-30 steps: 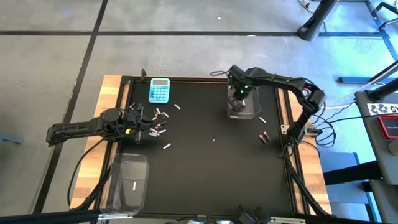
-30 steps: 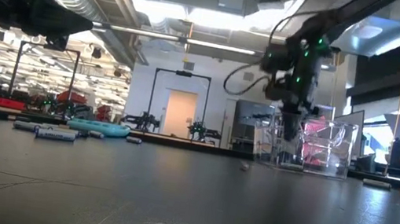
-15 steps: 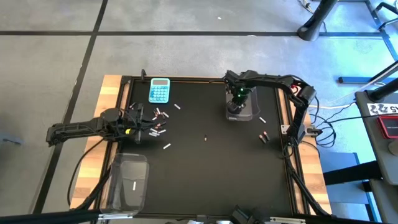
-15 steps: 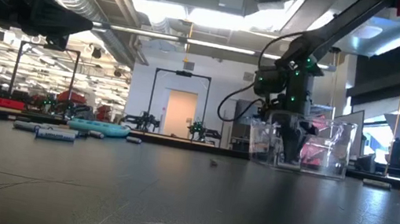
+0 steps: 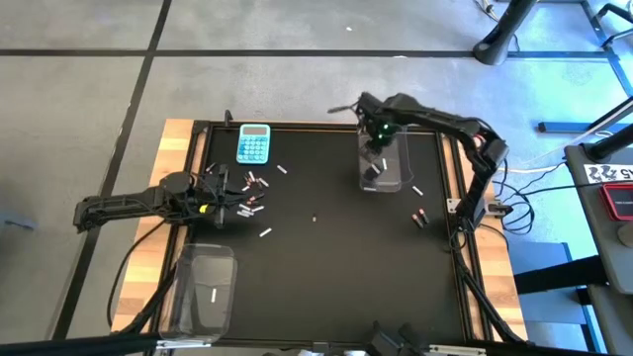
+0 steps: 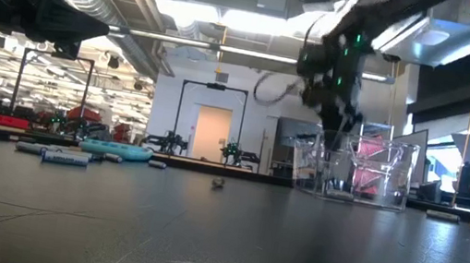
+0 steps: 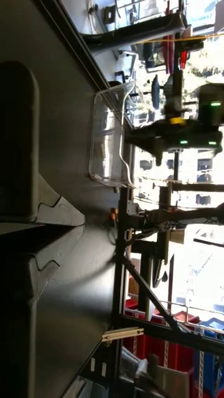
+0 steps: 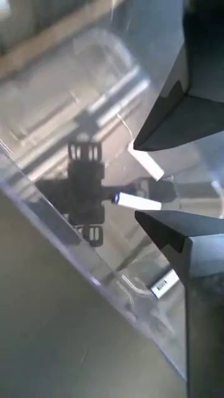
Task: Sort batteries
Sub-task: Put the white battery into the top transparent bin
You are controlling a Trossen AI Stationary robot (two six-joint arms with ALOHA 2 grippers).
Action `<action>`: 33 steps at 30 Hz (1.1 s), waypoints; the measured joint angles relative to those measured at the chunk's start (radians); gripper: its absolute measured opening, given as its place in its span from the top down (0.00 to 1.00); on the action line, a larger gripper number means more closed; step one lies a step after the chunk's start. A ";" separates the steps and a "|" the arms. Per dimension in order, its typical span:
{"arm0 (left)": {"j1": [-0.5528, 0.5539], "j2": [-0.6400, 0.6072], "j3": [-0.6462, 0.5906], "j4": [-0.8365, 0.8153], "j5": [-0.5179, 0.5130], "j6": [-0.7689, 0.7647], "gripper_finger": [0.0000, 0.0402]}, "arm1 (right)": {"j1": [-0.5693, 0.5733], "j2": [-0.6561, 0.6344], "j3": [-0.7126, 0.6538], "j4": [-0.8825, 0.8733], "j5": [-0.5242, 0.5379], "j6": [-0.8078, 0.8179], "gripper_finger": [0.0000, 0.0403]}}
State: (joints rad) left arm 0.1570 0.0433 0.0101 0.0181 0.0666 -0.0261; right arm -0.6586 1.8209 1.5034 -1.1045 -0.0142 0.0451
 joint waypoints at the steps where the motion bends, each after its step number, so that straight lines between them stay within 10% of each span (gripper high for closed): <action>1: 0.000 0.000 0.000 0.000 0.000 0.000 1.00 | 0.008 -0.018 0.028 -0.031 0.009 0.000 0.59; 10: 0.000 0.000 0.000 0.000 0.000 0.000 1.00 | 0.206 -0.327 0.024 -0.211 0.117 0.035 0.64; 20: 0.000 0.000 0.000 0.000 0.000 0.000 1.00 | 0.493 -0.681 -0.428 -0.190 0.125 0.609 0.71; 33: 0.000 0.000 0.000 0.000 0.000 0.000 1.00 | 0.496 -0.668 -0.816 0.213 0.132 0.722 0.72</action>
State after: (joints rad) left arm 0.1567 0.0433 0.0099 0.0182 0.0668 -0.0261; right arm -0.1624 1.1529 0.6878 -0.8916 0.1173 0.7671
